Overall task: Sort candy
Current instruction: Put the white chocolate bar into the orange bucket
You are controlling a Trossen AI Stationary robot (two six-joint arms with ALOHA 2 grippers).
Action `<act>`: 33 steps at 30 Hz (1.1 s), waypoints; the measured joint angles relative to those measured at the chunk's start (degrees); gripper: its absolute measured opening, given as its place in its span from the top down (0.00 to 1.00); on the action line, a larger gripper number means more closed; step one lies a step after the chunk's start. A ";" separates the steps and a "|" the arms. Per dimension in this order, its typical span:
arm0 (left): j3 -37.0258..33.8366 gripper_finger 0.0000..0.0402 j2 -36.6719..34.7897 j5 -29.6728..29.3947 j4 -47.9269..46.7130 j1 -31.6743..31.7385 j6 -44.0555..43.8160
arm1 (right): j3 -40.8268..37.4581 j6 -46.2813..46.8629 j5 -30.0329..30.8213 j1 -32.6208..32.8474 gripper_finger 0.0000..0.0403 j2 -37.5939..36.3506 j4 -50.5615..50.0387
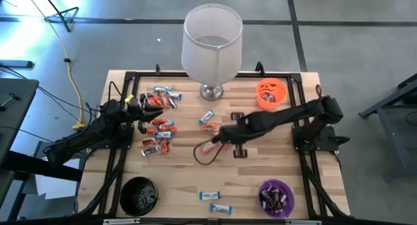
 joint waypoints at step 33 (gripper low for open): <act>0.00 0.84 0.00 -0.01 -0.02 -0.02 0.00 | 0.13 16.91 3.68 -18.45 1.00 -34.63 -13.20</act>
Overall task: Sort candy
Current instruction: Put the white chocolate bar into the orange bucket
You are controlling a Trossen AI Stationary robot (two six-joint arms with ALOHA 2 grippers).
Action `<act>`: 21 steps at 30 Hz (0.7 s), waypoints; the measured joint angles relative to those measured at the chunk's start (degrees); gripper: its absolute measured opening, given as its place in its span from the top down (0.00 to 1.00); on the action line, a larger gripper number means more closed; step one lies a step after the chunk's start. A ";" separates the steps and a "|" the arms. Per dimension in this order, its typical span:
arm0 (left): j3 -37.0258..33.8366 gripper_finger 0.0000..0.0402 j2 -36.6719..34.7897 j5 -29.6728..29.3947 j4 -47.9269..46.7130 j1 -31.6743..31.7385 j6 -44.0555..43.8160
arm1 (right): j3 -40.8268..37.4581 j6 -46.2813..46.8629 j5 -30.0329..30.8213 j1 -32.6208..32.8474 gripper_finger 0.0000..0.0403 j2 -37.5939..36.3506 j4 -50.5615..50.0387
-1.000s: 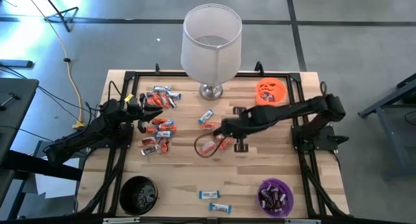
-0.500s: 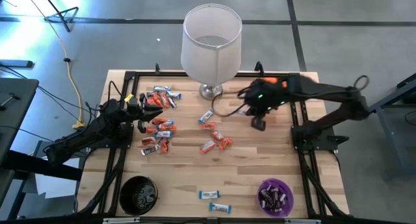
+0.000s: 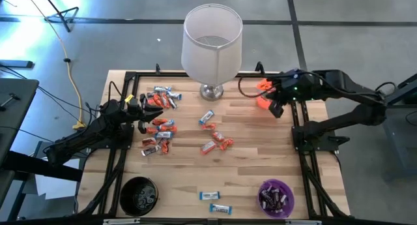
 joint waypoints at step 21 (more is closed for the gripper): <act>-0.02 0.84 0.02 0.00 -0.01 0.00 0.00 | 0.00 7.66 8.31 -12.71 1.00 0.01 -7.34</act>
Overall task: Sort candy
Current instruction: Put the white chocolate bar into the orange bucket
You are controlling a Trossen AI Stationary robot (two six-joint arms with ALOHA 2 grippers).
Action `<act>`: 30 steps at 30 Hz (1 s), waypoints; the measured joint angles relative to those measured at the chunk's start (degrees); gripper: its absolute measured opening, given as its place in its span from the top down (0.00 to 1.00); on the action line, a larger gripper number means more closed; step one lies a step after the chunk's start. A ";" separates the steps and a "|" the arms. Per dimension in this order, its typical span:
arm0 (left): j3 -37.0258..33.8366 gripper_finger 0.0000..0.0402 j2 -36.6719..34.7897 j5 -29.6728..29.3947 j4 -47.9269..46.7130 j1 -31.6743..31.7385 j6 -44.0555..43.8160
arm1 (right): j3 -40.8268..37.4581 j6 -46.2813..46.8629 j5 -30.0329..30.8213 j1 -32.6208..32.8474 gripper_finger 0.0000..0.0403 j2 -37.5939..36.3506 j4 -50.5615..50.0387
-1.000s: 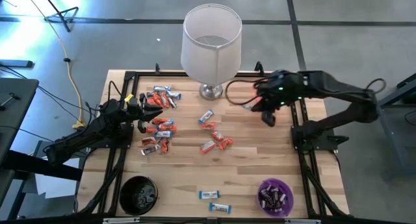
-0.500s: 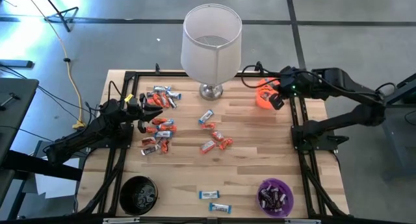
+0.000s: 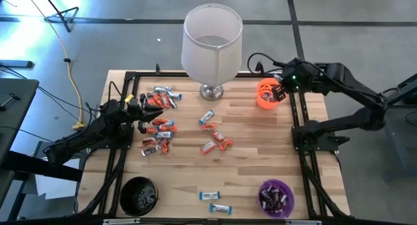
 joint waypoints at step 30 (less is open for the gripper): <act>0.01 0.84 -0.01 0.01 0.00 0.00 0.00 | -0.02 -14.96 -27.74 -35.37 1.00 13.47 0.73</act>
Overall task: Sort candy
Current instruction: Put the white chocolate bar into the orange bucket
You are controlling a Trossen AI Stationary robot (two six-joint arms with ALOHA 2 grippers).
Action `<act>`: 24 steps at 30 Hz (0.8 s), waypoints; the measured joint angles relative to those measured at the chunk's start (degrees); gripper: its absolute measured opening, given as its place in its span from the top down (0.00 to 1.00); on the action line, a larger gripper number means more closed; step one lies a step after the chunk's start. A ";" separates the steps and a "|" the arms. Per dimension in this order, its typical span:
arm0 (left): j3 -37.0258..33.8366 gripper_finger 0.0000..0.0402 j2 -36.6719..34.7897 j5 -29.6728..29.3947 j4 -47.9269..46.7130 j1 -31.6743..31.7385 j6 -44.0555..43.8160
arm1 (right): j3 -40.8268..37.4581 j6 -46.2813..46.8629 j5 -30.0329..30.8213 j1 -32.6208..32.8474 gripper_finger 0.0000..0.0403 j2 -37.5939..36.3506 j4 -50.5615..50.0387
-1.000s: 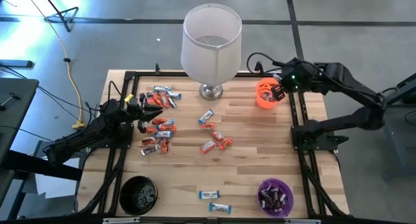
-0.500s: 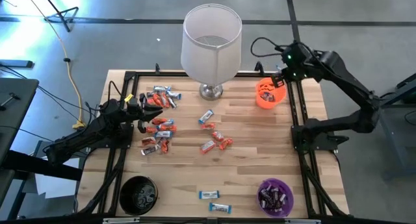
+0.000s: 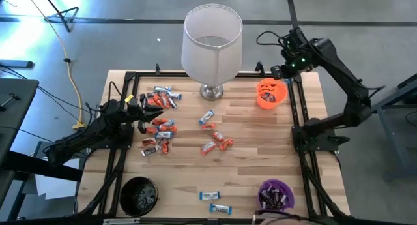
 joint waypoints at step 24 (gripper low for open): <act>0.00 0.84 0.00 -0.01 0.01 0.01 0.00 | 0.00 -14.39 -9.42 0.71 0.75 2.76 -0.47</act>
